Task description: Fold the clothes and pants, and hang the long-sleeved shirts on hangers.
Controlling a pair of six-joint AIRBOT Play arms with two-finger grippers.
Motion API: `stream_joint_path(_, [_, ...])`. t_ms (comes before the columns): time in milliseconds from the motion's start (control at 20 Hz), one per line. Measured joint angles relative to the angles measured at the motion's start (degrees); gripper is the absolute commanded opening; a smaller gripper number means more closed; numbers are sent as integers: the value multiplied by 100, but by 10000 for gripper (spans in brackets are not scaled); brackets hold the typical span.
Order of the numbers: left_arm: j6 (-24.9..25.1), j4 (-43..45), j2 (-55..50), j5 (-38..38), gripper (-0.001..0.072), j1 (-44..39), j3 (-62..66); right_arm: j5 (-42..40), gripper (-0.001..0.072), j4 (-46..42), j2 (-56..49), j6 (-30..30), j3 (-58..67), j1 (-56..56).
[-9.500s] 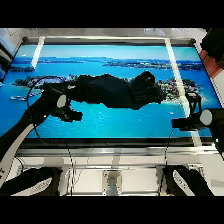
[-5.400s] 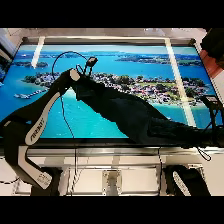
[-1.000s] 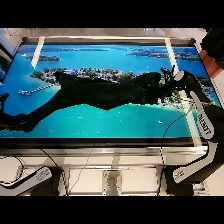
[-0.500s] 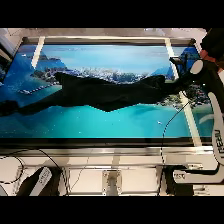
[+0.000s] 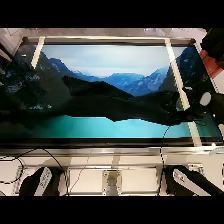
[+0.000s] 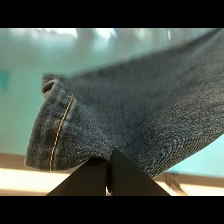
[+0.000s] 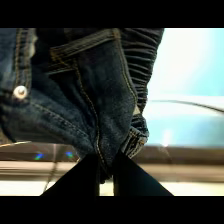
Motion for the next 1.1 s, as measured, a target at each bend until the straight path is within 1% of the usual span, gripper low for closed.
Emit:
stream_joint_path(100, [74,2,11,-136,37,-26,-157,70,26,-70,101,140,-170,-354])
stream_joint_path(150, [101,7,13,-208,169,-31,-229,168,26,-118,129,188,-225,-549])
stream_joint_path(200, [142,26,2,-293,340,-35,-299,264,26,-138,153,227,-258,-732])
stream_joint_path(250, [203,28,-26,-387,367,-42,-361,341,26,-166,164,260,-280,-914])
stream_joint_path(450, [262,28,-463,-669,368,-46,-472,507,26,-251,138,232,-337,-1613])
stream_joint_path(650, [-109,7,-1307,-608,368,-46,-501,544,26,-280,48,170,-350,-2037])
stream_joint_path(850, [-435,-223,-2100,203,368,-46,-505,601,26,-293,9,149,-354,-2168])
stream_joint_path(1100, [-551,-979,-2511,1687,367,-46,-505,610,26,-295,-2,142,-354,-2208])
